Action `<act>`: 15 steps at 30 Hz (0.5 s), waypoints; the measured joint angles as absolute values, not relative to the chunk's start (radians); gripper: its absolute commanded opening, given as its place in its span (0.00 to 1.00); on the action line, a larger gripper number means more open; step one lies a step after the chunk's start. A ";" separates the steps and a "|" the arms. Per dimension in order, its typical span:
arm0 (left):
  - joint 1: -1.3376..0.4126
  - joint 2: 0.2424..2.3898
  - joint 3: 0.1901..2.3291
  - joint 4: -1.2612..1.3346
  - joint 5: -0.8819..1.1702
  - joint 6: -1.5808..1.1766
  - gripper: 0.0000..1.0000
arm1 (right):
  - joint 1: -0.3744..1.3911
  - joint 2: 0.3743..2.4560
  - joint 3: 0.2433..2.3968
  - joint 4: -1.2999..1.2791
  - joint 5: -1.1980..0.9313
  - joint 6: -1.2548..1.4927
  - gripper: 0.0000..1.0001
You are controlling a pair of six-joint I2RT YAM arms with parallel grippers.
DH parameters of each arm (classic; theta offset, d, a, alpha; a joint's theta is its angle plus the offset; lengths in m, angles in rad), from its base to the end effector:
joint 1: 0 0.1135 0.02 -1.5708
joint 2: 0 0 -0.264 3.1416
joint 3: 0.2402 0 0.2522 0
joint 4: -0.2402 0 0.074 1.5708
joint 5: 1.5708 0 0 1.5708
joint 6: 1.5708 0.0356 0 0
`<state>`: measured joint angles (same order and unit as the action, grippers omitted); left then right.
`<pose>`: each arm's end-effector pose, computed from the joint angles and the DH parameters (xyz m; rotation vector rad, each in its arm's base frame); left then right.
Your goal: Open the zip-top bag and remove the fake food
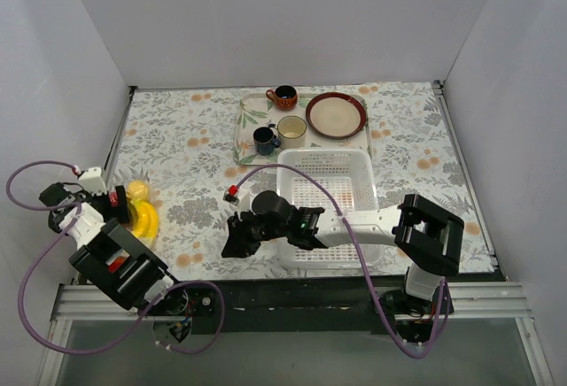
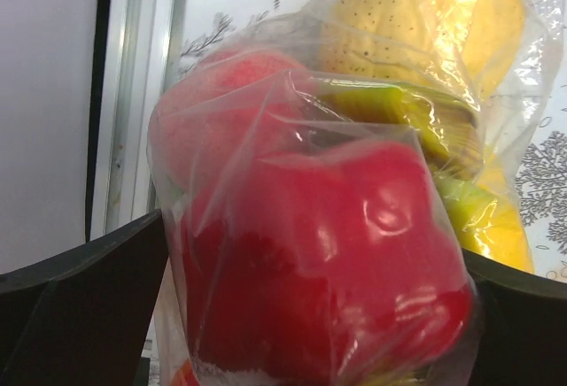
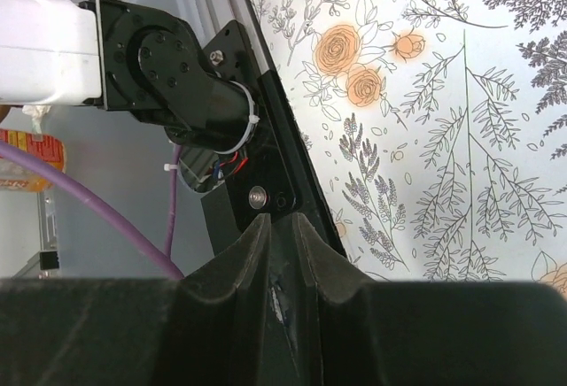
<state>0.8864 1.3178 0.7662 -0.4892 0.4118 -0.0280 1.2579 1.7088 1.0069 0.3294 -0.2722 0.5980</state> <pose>0.1678 0.1831 0.1998 -0.9721 2.2955 -0.1916 0.1088 0.3673 0.2232 -0.9211 2.0450 1.4039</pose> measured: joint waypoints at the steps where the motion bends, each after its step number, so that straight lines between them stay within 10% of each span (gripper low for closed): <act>1: 0.917 1.317 0.760 -0.490 0.416 -0.021 0.98 | 1.259 1.712 1.011 0.319 -0.271 0.597 0.24; 9: 0.981 1.316 0.764 -0.562 0.513 -0.142 0.98 | 1.272 1.761 1.058 0.273 -0.267 0.580 0.25; 15: 0.692 1.285 0.773 -0.583 0.532 -0.352 0.98 | 1.277 1.760 1.058 0.255 -0.248 0.564 0.27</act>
